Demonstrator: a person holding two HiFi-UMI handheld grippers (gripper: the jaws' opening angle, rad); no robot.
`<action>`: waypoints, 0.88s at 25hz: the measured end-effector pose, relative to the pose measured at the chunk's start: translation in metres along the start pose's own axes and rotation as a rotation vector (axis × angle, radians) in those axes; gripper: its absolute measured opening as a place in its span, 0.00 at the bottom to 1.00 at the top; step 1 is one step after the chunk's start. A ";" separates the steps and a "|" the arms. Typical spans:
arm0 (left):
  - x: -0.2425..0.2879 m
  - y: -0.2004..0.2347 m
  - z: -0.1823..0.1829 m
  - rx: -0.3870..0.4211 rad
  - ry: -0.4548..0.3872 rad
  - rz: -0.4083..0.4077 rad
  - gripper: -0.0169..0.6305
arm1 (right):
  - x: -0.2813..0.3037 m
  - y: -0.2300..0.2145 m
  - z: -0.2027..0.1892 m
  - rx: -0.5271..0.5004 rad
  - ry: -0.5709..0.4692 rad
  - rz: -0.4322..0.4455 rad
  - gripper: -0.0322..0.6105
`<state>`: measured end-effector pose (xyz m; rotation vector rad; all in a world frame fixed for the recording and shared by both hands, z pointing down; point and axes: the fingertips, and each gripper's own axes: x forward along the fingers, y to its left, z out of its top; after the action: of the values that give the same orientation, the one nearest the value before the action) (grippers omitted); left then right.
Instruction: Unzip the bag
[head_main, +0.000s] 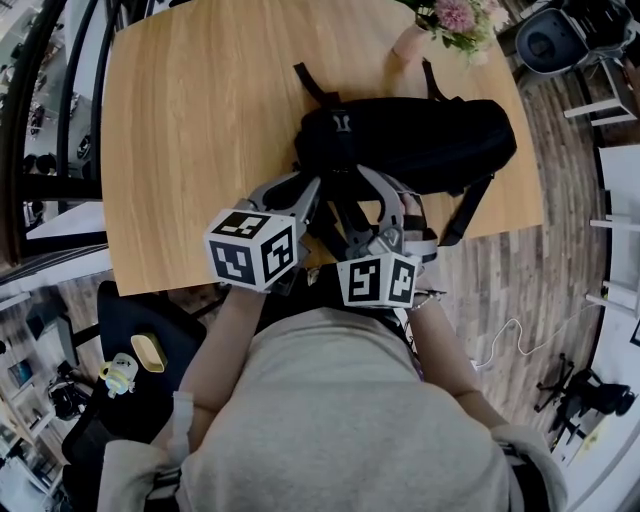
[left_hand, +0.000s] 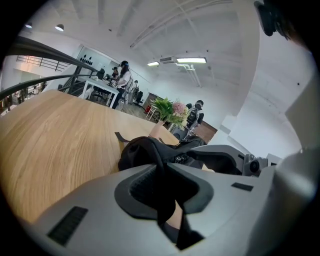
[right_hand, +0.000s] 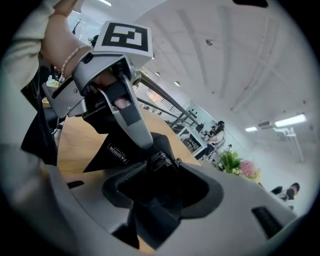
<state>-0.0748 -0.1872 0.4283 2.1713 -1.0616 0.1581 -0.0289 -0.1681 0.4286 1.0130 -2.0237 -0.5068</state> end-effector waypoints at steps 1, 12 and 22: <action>0.000 0.000 0.000 -0.001 0.001 0.000 0.14 | 0.002 0.000 0.000 -0.018 0.001 -0.005 0.36; 0.001 0.002 0.000 -0.021 0.003 0.001 0.14 | 0.011 -0.001 0.001 -0.187 0.003 -0.071 0.37; 0.000 0.002 -0.001 -0.016 0.001 0.014 0.14 | -0.003 -0.008 0.004 -0.178 -0.022 -0.109 0.33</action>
<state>-0.0755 -0.1876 0.4299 2.1500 -1.0745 0.1568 -0.0272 -0.1704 0.4190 1.0154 -1.9113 -0.7451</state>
